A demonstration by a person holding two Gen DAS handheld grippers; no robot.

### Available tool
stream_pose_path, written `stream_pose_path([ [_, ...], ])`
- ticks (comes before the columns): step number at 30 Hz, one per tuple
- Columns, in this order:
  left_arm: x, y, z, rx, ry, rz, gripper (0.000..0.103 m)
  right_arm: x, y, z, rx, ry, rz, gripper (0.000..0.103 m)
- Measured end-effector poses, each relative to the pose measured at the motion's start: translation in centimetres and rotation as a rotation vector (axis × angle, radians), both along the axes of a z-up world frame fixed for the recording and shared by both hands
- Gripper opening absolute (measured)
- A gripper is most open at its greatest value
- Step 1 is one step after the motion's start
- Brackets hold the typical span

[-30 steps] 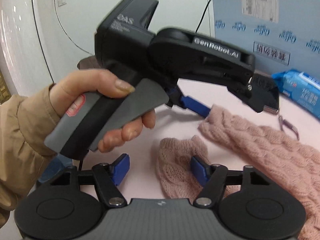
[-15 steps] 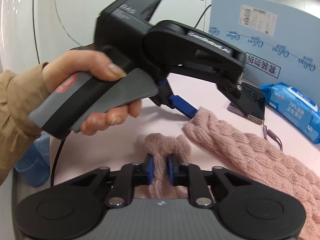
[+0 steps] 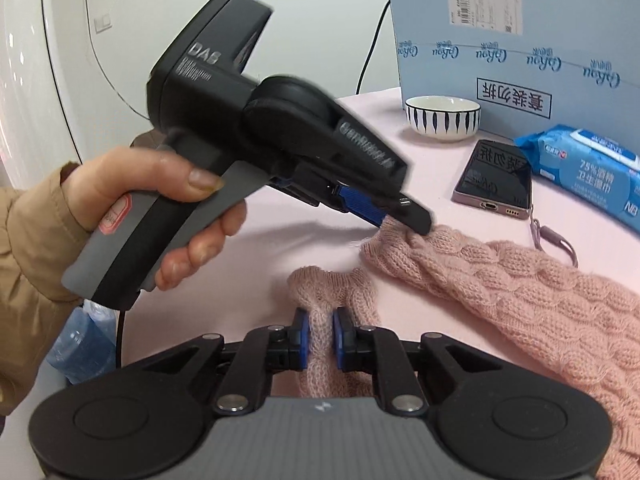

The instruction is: Fold clothes

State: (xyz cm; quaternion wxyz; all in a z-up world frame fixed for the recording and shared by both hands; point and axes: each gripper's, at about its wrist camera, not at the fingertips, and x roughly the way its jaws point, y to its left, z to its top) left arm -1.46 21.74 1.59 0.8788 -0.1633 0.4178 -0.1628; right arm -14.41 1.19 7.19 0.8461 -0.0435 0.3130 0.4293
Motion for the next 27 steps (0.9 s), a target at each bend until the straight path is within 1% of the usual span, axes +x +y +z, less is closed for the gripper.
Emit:
stream_pose_path([
  [3, -0.4, -0.8, 0.1, 0.023, -0.023, -0.017, 0.008, 0.5, -0.3, 0.0, 0.028, 0.032, -0.004, 0.014],
  [5, -0.4, -0.4, 0.1, -0.008, -0.026, -0.006, 0.008, 1.1, -0.3, -0.5, 0.051, 0.05, -0.006, 0.014],
  [9, -0.4, 0.4, 0.1, -0.103, -0.024, 0.013, 0.008, 1.5, -1.5, -0.9, 0.108, 0.1, -0.015, 0.013],
  [13, -0.7, 0.9, 0.6, -0.16, -0.039, 0.028, 0.008, 1.5, -2.4, -1.4, 0.158, 0.134, -0.023, 0.012],
  [16, -0.8, 0.9, 1.1, -0.189, -0.044, 0.026, 0.008, 1.7, -3.1, -1.7, 0.2, 0.154, -0.027, 0.012],
  [22, -1.2, -0.7, 2.7, -0.203, -0.076, -0.013, 0.008, 1.8, -5.9, -1.1, 0.309, 0.184, -0.048, 0.012],
  [27, -1.4, -2.4, 4.5, -0.221, -0.11, -0.046, 0.008, 1.2, -9.5, -0.1, 0.425, 0.202, -0.088, 0.012],
])
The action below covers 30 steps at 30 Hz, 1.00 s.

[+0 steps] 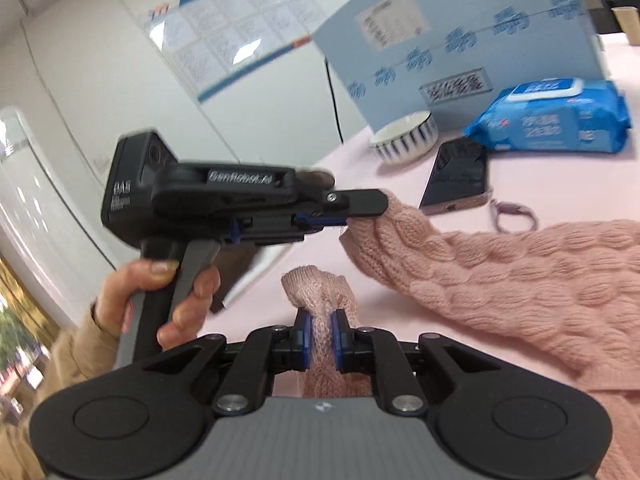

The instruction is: Fold clothes

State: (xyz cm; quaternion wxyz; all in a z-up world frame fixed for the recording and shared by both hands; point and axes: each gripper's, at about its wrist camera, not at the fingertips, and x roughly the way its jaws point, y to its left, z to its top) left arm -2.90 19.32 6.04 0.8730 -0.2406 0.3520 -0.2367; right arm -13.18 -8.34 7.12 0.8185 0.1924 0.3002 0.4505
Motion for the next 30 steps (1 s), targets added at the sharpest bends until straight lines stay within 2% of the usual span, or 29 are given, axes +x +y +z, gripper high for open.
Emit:
stream_pose_path([
  [7, 0.3, -4.4, 2.6, -0.028, -0.053, -0.075, 0.008, -1.4, -6.6, 1.0, 0.142, -0.001, -0.112, 0.012],
  [14, 1.2, -11.1, 4.8, -0.054, -0.085, -0.179, 0.008, -3.8, -14.8, 1.0, 0.268, -0.005, -0.267, 0.012],
  [25, 2.2, -24.3, 5.5, -0.064, -0.066, -0.357, 0.008, -7.7, -26.4, -1.7, 0.413, 0.006, -0.48, 0.012],
  [30, 2.4, -30.1, 5.3, -0.045, -0.05, -0.422, 0.008, -8.9, -30.6, -3.7, 0.468, 0.025, -0.559, 0.012],
])
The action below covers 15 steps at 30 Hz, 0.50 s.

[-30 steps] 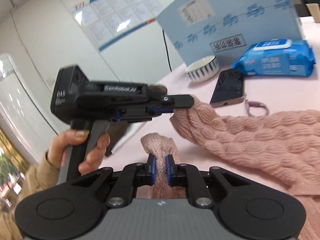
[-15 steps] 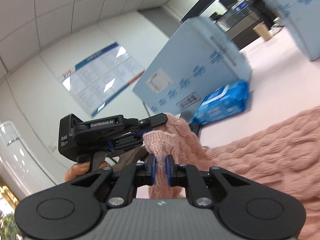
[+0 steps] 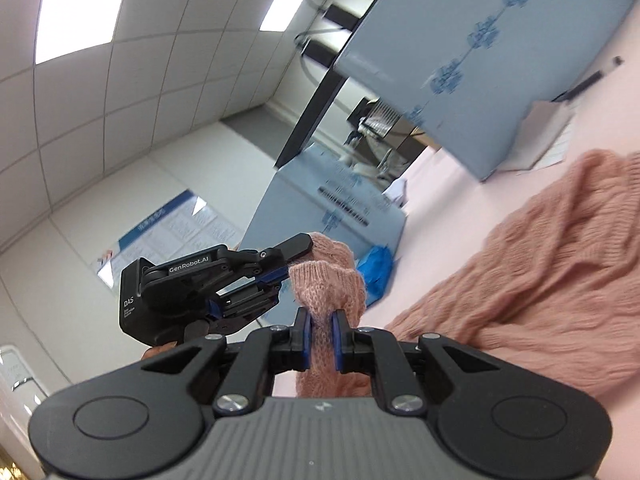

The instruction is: Fold clothes

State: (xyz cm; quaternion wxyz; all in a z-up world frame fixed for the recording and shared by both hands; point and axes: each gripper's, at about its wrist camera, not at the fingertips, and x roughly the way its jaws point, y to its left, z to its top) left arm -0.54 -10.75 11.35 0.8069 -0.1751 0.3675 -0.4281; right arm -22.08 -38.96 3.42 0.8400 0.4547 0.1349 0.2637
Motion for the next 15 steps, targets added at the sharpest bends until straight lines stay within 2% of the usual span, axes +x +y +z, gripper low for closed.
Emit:
stream_pose_path([
  [8, 0.4, -7.0, -1.1, 0.04, 0.034, -0.058, 0.009, -0.6, -4.7, -3.3, 0.097, 0.038, -0.086, 0.012],
  [15, 0.6, -10.5, -1.6, 0.064, 0.043, -0.079, 0.008, -1.6, -7.4, -5.4, 0.157, 0.065, -0.138, 0.012],
])
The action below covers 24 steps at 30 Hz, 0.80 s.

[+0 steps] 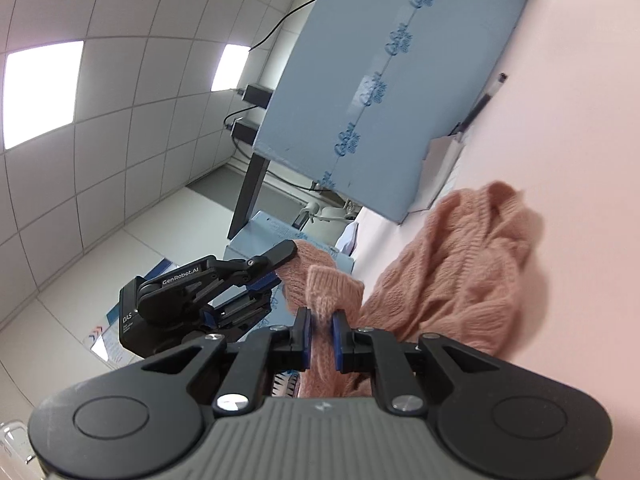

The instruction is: Fold clothes

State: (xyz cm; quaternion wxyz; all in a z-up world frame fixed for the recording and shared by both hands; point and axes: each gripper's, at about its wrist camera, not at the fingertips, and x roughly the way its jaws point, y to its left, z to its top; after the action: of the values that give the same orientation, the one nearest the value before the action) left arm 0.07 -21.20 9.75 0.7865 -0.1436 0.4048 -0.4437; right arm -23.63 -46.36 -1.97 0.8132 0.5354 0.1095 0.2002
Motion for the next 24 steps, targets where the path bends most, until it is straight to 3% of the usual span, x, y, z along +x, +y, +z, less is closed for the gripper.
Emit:
stream_pose_path([
  [4, 0.1, -1.7, 0.1, 0.009, 0.001, -0.019, 0.008, -0.4, -1.1, -0.9, 0.033, 0.004, -0.02, 0.012],
  [24, 0.9, -7.2, -2.4, 0.085, 0.045, -0.071, 0.009, -1.0, -2.5, -2.0, -0.001, 0.126, -0.085, 0.014],
])
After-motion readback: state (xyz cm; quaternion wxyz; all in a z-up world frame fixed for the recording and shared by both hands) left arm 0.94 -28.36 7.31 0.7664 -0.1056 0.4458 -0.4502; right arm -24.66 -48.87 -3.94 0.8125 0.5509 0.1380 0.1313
